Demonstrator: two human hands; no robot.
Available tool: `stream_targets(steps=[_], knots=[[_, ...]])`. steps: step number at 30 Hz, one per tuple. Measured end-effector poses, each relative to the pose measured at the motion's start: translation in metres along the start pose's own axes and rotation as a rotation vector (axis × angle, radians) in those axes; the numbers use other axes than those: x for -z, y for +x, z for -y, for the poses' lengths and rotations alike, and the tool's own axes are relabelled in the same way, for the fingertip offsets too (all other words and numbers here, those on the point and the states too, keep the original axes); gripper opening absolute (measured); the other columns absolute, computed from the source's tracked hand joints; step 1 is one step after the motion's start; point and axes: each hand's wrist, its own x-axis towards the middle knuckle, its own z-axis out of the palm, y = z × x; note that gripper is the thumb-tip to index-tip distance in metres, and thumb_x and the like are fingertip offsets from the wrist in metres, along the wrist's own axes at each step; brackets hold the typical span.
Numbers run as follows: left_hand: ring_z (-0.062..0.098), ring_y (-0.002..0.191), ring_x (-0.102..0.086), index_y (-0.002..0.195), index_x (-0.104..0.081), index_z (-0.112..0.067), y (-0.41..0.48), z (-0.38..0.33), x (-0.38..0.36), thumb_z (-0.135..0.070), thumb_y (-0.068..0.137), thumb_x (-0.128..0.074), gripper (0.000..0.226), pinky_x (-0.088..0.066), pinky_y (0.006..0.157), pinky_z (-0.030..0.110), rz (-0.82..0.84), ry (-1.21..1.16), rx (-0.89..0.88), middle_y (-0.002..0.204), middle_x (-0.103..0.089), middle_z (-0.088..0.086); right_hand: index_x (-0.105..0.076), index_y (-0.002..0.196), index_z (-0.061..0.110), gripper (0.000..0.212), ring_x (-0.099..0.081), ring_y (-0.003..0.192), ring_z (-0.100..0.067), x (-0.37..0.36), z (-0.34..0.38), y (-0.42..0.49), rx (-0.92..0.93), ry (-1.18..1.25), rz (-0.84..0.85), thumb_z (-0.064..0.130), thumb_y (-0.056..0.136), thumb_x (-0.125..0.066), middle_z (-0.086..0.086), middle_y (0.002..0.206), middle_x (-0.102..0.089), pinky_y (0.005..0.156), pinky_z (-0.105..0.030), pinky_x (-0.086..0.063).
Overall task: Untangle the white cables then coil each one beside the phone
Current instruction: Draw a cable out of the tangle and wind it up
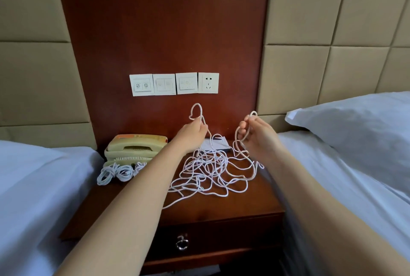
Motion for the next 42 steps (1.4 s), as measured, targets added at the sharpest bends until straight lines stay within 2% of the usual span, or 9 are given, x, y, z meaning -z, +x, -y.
stream_targets(steps=[7,11,16,19,24,27,34,38,42], knots=[[0.033,0.119,-0.048,0.125,-0.043,-0.008,0.069,0.030,-0.026,-0.036,0.100,-0.031,0.039,-0.040,0.096,0.044,0.038,0.293,0.059,0.128,-0.051,0.014,-0.050,0.077,0.015,0.029,-0.034,0.048,-0.010,0.007,-0.007,0.044,0.186,-0.402,0.008,0.013,0.102,-0.035,0.003,0.053,-0.045,0.048,-0.019,-0.026],[0.036,0.127,-0.041,0.129,-0.044,-0.004,0.088,0.057,-0.046,-0.034,0.099,-0.035,0.044,-0.038,0.102,0.043,0.136,0.285,0.204,0.140,-0.042,0.017,-0.049,0.076,0.012,0.027,-0.036,0.038,-0.008,0.012,-0.017,0.064,0.065,-0.487,-0.047,0.012,0.101,-0.037,-0.004,0.056,-0.048,0.038,-0.017,-0.027],[0.027,0.083,-0.062,0.083,-0.060,-0.008,0.065,0.049,-0.038,-0.028,0.099,-0.039,0.033,-0.050,0.075,0.033,-0.081,-0.047,0.139,0.086,-0.065,0.010,-0.046,0.079,0.010,0.027,-0.051,0.040,-0.009,0.010,-0.027,0.064,-0.126,-0.309,-0.058,0.011,0.102,-0.032,-0.002,0.051,-0.059,0.048,-0.022,-0.042],[0.015,0.052,-0.055,0.067,-0.058,-0.009,0.017,0.021,-0.025,-0.027,0.101,-0.037,0.044,-0.042,0.053,0.024,0.048,-0.463,0.106,0.060,-0.061,0.003,-0.045,0.079,0.007,0.026,-0.055,0.042,-0.011,0.002,-0.034,0.054,-0.154,-0.220,-0.044,0.009,0.102,-0.031,-0.009,0.056,-0.059,0.046,-0.019,-0.047],[0.013,0.090,-0.060,0.104,-0.061,-0.013,-0.045,0.018,-0.033,-0.034,0.098,-0.043,0.028,-0.048,0.086,0.032,0.366,-0.427,-0.022,0.097,-0.066,0.001,-0.048,0.080,0.001,0.027,-0.064,0.048,-0.011,-0.010,-0.053,0.022,-0.238,0.073,-0.030,0.006,0.102,-0.033,-0.009,0.055,-0.064,0.045,-0.019,-0.051],[0.014,0.080,-0.060,0.080,-0.059,-0.012,-0.067,0.028,-0.039,-0.028,0.098,-0.044,0.028,-0.048,0.081,0.037,0.355,-0.496,-0.065,0.080,-0.068,0.004,-0.049,0.083,0.001,0.024,-0.066,0.054,-0.012,-0.010,-0.066,0.002,-0.238,0.079,0.035,0.007,0.102,-0.034,-0.011,0.063,-0.065,0.050,-0.020,-0.053],[0.005,0.039,-0.030,0.071,-0.042,-0.010,-0.097,0.053,-0.058,-0.019,0.101,-0.038,0.032,-0.032,0.041,0.018,0.379,-1.006,0.144,0.049,-0.032,-0.007,-0.053,0.069,0.007,0.025,-0.055,0.050,-0.012,0.010,-0.091,-0.024,-0.049,-0.597,-0.013,0.012,0.093,-0.054,-0.002,0.057,-0.062,0.050,-0.020,-0.044],[0.004,0.038,-0.020,0.067,-0.042,-0.010,-0.101,0.069,-0.063,-0.019,0.101,-0.040,0.035,-0.022,0.038,0.015,0.380,-1.072,0.210,0.050,-0.022,-0.005,-0.058,0.071,0.014,0.016,-0.047,0.059,-0.010,0.019,-0.103,-0.020,0.393,-1.242,-0.078,0.019,0.084,-0.065,0.007,0.062,-0.056,0.058,-0.029,-0.035],[0.004,0.036,-0.019,0.061,-0.041,-0.010,-0.098,0.074,-0.061,-0.012,0.099,-0.039,0.039,-0.018,0.036,0.014,0.365,-1.096,0.216,0.048,-0.021,-0.005,-0.064,0.076,0.010,0.029,-0.050,0.074,-0.012,0.020,-0.108,-0.017,0.728,-1.457,0.277,0.030,0.092,-0.051,0.003,0.078,-0.060,0.073,-0.027,-0.034]])
